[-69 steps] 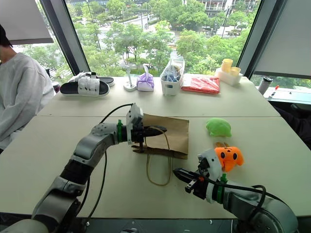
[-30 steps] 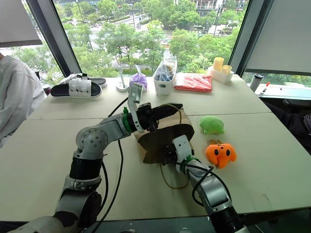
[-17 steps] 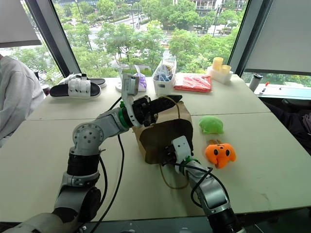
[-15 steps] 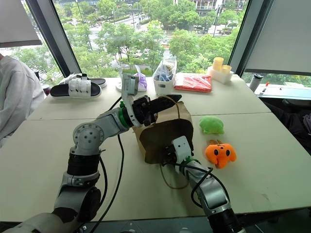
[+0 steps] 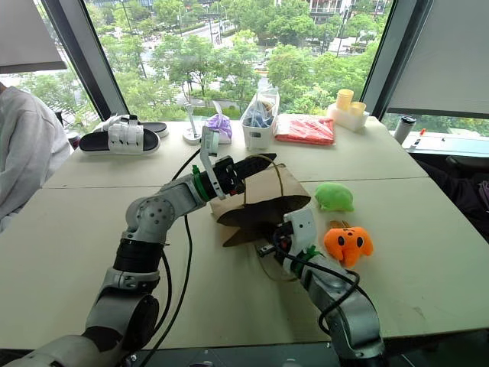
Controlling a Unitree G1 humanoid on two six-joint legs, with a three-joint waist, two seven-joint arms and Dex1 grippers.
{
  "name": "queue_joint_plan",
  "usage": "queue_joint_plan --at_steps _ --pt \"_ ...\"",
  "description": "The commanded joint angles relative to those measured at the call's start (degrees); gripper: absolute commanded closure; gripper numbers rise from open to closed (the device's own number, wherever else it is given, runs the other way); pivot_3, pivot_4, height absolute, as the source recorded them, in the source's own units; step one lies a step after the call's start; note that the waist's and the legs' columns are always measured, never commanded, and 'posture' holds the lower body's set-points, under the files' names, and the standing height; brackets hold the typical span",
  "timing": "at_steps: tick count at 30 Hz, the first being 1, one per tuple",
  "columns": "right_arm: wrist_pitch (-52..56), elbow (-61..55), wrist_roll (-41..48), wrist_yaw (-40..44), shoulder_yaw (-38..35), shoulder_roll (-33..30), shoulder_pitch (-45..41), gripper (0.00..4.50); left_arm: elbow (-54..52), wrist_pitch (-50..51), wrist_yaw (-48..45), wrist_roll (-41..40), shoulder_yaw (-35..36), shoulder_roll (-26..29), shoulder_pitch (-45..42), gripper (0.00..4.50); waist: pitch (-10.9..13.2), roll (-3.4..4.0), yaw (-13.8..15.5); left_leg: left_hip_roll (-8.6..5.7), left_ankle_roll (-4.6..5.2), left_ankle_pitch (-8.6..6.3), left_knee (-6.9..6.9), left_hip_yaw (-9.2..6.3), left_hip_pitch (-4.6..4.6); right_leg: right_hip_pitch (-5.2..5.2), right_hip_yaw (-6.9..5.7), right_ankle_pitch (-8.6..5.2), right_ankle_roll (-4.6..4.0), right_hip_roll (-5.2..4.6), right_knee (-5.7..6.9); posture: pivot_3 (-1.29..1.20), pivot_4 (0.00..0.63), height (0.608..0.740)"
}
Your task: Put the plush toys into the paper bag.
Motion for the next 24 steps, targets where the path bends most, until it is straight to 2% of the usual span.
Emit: queue_joint_plan --at_steps 1,4,7,11,14,18,24 --pt "4.90 -8.13 8.61 -0.51 -4.74 -0.46 1.36 4.50 -0.39 -1.59 -1.12 0.36 0.10 -0.44 -1.46 4.47 0.00 0.00 -0.03 0.00 0.00 0.00 0.01 0.00 0.00 0.00 0.00 0.00 0.00 0.00 0.01 0.00 0.150 0.740" --pt "9.02 -12.18 16.08 -1.34 -9.45 -1.99 3.10 4.50 0.03 -1.88 -1.73 0.57 -0.01 -0.80 -1.71 4.47 0.00 0.00 -0.02 0.01 0.00 0.01 0.02 -0.04 0.03 0.03 -0.01 0.00 0.00 0.00 0.03 0.00 0.150 0.740" --pt "10.91 -12.48 26.45 -4.93 -21.73 -5.27 2.11 3.69 0.71 -2.25 -2.91 1.34 -0.63 -0.80 -1.62 4.50 0.01 0.01 0.09 0.01 0.00 0.00 0.02 -0.04 0.01 0.03 0.01 0.00 0.00 0.00 0.02 0.00 0.150 0.740" --pt "11.84 -7.67 25.84 -6.23 -30.34 -14.81 1.91 1.63 1.02 -2.28 -3.81 1.53 -0.95 -0.94 -1.52 4.50 0.01 -0.02 0.82 -0.05 0.05 -0.02 0.06 0.05 0.01 0.11 -0.02 0.00 0.00 -0.06 -0.05 0.00 0.150 0.740" --pt "9.93 -3.20 22.74 -5.84 -32.80 -18.83 2.81 0.16 0.72 -2.26 -4.38 1.55 -1.12 -1.27 -1.37 4.50 0.01 -0.01 1.18 -0.03 0.06 -0.02 0.04 0.11 0.02 0.09 -0.01 0.00 0.00 -0.04 -0.04 0.00 0.150 0.740" --pt "7.39 4.24 12.52 -6.55 -28.99 -23.43 5.61 0.07 0.03 -2.24 -4.58 1.53 -1.25 -1.57 -1.14 4.50 0.01 -0.02 1.28 -0.03 0.06 -0.02 0.04 0.14 0.02 0.10 -0.01 -0.01 0.00 -0.04 -0.05 0.00 0.150 0.740" --pt "7.55 10.06 10.98 -4.43 -25.65 -22.41 5.01 0.07 -1.28 -2.23 -4.11 1.97 -1.44 -1.74 0.06 4.50 0.00 0.01 1.15 -0.01 0.06 -0.02 0.05 0.18 0.03 0.08 0.05 -0.01 0.00 -0.04 -0.03 0.00 0.150 0.740"
